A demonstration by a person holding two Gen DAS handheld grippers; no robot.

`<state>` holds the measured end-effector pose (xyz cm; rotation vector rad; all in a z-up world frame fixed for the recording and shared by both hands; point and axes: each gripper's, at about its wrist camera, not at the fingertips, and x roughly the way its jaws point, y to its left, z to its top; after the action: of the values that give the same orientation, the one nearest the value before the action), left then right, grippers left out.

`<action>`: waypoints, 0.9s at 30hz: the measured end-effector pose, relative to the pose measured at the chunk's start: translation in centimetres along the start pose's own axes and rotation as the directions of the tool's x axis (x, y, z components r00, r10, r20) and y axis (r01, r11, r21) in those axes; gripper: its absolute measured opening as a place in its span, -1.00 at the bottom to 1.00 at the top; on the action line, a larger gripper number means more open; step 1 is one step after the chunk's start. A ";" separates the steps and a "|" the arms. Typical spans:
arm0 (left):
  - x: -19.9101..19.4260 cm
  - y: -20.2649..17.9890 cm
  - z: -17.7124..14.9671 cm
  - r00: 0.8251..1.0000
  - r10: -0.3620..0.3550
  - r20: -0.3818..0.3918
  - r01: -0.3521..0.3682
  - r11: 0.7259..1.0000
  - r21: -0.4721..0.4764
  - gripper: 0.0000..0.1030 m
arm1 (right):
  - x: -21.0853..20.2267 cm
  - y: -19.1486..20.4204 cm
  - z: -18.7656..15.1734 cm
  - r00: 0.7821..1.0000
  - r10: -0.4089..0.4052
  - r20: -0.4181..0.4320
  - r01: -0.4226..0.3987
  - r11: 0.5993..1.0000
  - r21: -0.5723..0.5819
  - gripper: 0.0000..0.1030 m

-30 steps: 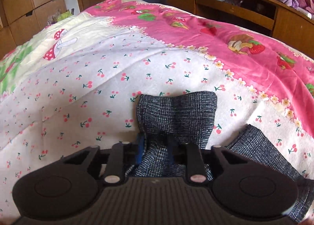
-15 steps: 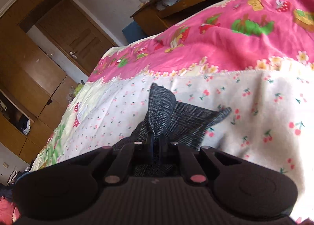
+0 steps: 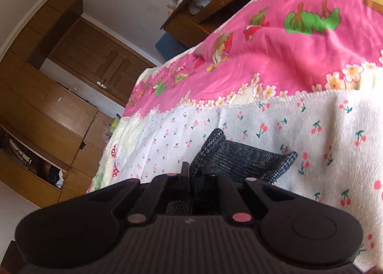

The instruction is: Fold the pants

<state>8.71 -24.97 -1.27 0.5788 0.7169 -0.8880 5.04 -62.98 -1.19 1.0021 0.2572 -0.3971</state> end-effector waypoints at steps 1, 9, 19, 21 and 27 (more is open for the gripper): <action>0.1 -0.2 -0.1 1.000 -0.003 -0.001 0.003 1.000 0.010 -0.39 | -0.8 -0.1 0.1 1.000 0.010 0.020 -0.010 1.000 0.002 -0.91; 0.6 -1.1 -0.2 1.000 0.011 -0.017 -0.010 0.998 0.065 -0.39 | -0.4 -2.9 -0.7 0.993 -0.110 -0.049 0.108 0.994 -0.034 -0.46; 0.5 -1.0 -0.4 1.000 0.012 -0.008 -0.011 0.998 0.061 -0.36 | -1.5 -3.4 -1.5 0.990 -0.103 -0.097 0.106 0.994 0.024 -0.11; 0.4 -0.9 -0.5 1.000 0.012 -0.009 -0.011 0.998 0.054 -0.36 | 0.3 -3.6 -2.0 0.989 -0.074 -0.125 0.084 0.994 0.072 -0.11; 0.4 -0.5 -0.4 1.000 0.009 -0.010 -0.009 1.000 0.028 -0.29 | 4.2 -2.5 -2.7 0.992 -0.064 -0.111 0.073 0.995 0.075 -0.84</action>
<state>8.38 -25.18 -1.91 0.6116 0.7113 -0.8890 7.65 -62.73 -6.10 1.0959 0.3771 -0.4184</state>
